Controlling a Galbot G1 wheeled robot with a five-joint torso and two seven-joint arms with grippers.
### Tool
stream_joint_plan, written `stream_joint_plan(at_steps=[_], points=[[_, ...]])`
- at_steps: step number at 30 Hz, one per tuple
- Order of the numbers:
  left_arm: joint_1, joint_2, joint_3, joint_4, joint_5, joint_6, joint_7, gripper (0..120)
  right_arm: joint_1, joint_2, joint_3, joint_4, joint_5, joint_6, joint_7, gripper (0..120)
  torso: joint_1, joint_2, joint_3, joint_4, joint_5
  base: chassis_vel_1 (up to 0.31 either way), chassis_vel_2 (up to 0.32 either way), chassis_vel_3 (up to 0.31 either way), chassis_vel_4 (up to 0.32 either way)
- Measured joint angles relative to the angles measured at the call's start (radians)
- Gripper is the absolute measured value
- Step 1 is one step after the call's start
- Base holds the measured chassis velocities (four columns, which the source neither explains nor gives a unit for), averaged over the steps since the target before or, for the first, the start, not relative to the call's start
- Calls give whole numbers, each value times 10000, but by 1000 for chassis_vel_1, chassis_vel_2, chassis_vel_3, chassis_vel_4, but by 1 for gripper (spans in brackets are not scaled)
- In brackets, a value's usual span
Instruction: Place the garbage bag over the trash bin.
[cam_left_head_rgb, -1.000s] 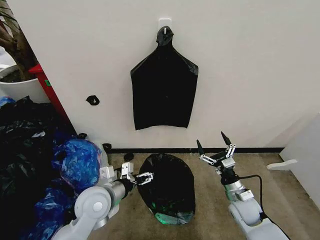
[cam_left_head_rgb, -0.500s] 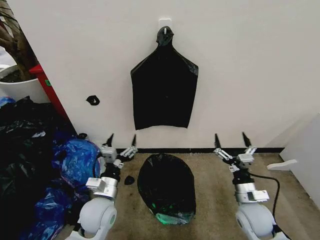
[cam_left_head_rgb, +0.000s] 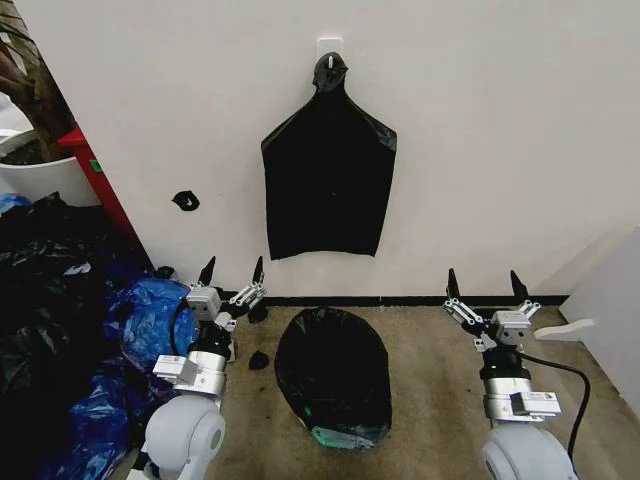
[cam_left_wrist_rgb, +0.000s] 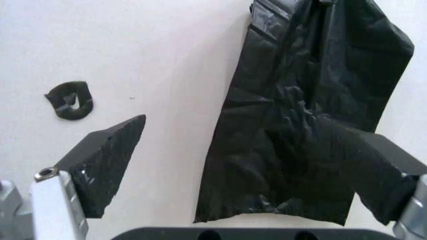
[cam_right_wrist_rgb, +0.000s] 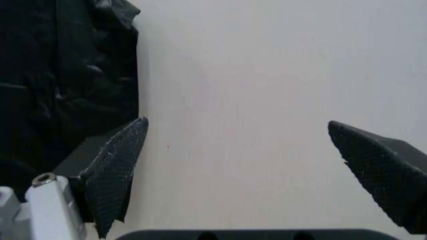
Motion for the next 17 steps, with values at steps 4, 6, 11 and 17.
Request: stream_joint_plan(at_steps=[4, 6, 11, 17], points=[[-4, 6, 3, 0, 17, -20, -3, 100, 12, -4, -8, -19, 0, 22, -5, 100, 0, 0, 0, 0, -1, 0, 0, 0, 0], [-5, 7, 5, 0, 20, -24, -4, 100, 15, -5, -10, -23, 0, 26, -7, 100, 0, 0, 0, 0, -1, 0, 0, 0, 0], [-8, 11, 12, 0, 34, -42, -12, 100, 27, -8, -15, -41, 1, 45, -17, 100, 0, 0, 0, 0, 0, 0, 0, 0, 0], [-10, 14, 15, 0, 42, -51, -16, 100, 33, -11, -19, -54, 4, 58, -23, 100, 0, 0, 1, 0, -1, 0, 0, 0, 0]])
